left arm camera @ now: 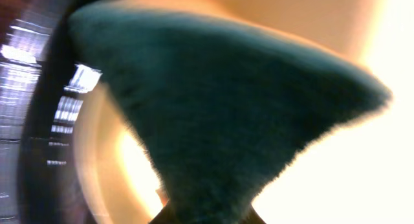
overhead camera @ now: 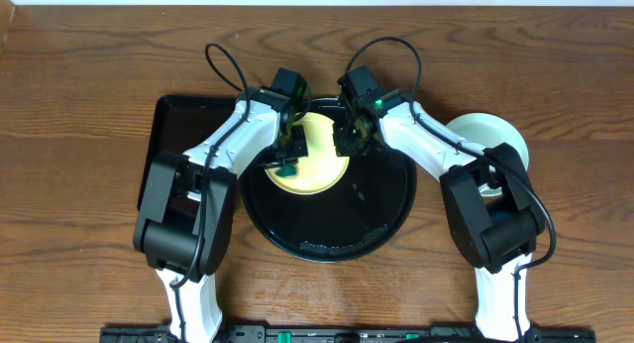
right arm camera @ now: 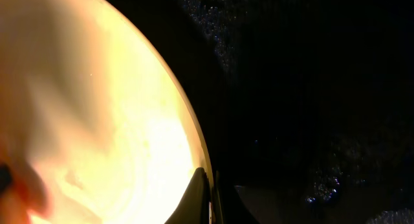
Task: Clean dirty plates on tray and stack at the side
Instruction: 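Scrub the yellow plate with the sponge while right gripper holds it, then return the sponge with left gripper to the black rectangular tray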
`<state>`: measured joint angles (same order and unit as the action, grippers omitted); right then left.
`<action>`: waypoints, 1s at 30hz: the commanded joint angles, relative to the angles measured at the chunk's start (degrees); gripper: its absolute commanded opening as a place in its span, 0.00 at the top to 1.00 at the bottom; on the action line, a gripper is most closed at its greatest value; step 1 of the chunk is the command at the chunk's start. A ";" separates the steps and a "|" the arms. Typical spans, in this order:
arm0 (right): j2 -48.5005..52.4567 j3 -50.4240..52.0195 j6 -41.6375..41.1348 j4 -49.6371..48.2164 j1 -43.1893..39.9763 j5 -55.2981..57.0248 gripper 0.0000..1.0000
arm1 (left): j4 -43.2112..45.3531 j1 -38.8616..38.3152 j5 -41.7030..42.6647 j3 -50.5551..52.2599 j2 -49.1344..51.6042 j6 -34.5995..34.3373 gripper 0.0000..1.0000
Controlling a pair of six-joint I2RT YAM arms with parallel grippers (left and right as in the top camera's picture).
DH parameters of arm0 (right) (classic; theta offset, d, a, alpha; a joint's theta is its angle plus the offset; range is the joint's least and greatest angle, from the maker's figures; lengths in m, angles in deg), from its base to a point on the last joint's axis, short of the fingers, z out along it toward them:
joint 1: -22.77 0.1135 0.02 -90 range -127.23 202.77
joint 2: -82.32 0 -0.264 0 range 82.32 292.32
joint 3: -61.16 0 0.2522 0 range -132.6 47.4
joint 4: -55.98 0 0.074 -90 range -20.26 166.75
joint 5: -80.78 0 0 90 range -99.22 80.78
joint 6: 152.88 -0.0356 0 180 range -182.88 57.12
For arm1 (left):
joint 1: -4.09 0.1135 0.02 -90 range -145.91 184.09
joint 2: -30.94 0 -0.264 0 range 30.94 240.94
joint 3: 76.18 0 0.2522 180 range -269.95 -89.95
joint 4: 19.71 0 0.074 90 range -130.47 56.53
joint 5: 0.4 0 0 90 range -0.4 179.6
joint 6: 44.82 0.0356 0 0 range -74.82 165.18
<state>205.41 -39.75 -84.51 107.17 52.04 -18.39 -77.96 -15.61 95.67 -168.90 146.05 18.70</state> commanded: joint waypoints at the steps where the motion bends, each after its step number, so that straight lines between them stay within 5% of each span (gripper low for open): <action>1: 1.33 1.36 1.55 0.26 0.02 3.76 0.99 | -0.42 -0.59 20.15 0.04 0.94 14.10 0.92; 4: 1.33 1.36 1.55 0.26 0.02 3.74 0.99 | -0.83 -0.46 19.47 0.04 0.94 16.57 0.92; 9: 1.33 1.33 1.57 1.22 -0.04 3.74 0.99 | 0.85 2.80 1.66 -0.26 0.94 4.85 0.92; 13: 1.18 0.90 2.21 2.43 -0.83 3.72 0.99 | -0.24 7.61 -0.02 -3.04 0.90 1.90 0.92; 21: -2.97 -4.13 5.11 7.91 -4.37 3.74 0.99 | -15.65 13.88 1.90 -14.67 -2.62 4.66 0.92; 30: -7.54 -5.42 5.66 8.39 -6.43 3.74 0.99 | -17.81 18.95 -7.26 -15.37 -10.10 11.63 0.92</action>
<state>200.62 -43.79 -80.14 115.37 45.81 -15.75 -95.38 1.65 95.03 -182.67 137.83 27.07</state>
